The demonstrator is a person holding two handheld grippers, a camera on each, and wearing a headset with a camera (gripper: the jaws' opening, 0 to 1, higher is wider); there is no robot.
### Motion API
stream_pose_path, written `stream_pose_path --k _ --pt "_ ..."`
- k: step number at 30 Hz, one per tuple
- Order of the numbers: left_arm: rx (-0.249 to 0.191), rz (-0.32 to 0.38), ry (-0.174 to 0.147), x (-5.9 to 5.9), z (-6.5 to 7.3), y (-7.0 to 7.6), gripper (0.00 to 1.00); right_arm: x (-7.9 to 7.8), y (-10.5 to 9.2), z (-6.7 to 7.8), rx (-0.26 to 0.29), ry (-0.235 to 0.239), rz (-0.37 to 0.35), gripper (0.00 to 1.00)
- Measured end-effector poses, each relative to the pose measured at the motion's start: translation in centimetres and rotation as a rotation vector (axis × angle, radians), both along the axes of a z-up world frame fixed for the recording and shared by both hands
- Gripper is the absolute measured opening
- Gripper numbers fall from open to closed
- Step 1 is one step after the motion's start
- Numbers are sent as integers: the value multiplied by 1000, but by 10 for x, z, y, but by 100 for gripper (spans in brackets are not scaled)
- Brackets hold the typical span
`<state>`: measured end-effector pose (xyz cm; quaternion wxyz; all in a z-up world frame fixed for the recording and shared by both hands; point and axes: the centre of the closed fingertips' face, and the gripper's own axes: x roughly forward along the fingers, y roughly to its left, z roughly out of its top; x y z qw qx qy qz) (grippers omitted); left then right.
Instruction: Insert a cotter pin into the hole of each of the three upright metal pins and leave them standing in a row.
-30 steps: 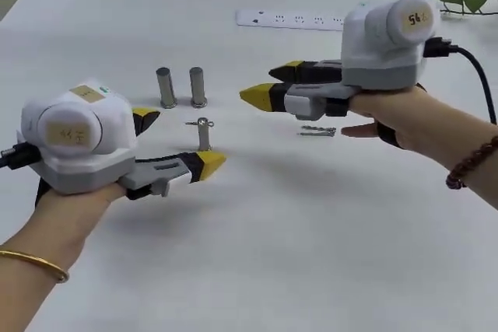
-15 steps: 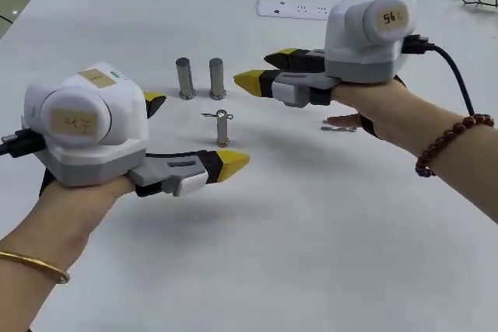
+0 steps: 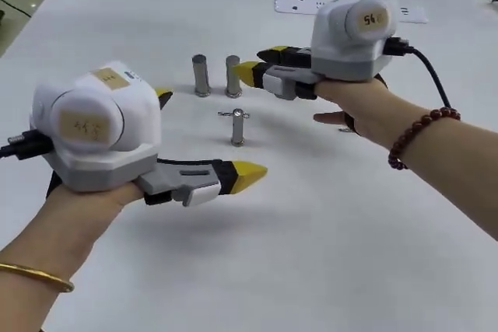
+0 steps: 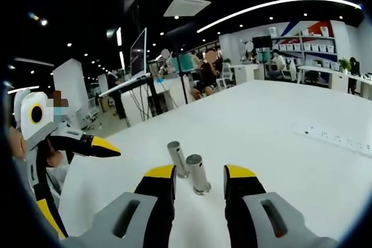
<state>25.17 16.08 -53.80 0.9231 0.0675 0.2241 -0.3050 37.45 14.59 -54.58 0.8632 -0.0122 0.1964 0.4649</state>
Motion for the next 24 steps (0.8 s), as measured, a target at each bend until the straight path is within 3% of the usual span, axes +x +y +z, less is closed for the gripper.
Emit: stream_pose_path --k 5,17,24 --pt "-29 6 3 0 1 -1 97 -1 9 -7 -9 5 12 26" --pt "-26 -6 10 -3 1 1 99 -4 25 -22 -46 5 30 18" --pt "-33 5 10 -3 2 3 99 -1 24 -26 -50 16 10 10"
